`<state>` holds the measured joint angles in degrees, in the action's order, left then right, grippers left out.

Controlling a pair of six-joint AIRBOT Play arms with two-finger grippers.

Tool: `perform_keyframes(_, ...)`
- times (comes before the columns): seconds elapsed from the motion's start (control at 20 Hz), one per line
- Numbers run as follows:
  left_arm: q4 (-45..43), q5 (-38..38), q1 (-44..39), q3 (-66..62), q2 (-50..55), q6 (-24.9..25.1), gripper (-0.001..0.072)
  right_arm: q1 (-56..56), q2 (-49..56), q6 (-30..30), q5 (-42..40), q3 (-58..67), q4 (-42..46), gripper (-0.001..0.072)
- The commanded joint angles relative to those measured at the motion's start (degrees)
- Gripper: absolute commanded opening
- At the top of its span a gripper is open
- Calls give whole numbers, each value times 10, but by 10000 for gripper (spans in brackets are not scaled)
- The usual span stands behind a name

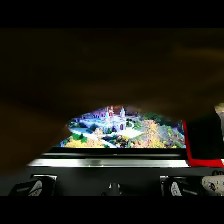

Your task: Fold the shirts.

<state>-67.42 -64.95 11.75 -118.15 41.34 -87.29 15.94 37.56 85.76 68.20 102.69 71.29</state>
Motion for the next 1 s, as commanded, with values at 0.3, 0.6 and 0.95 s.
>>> perform_keyframes(0.3,-24,-141,-1,198,144,21,24,-9,276,-1,261,-16,31,24)
perform_keyframes(0.6,-15,16,-39,416,348,50,25,-116,544,28,85,-83,125,25)
perform_keyframes(0.95,37,258,-82,346,539,47,25,-125,624,182,-268,-83,118,25)
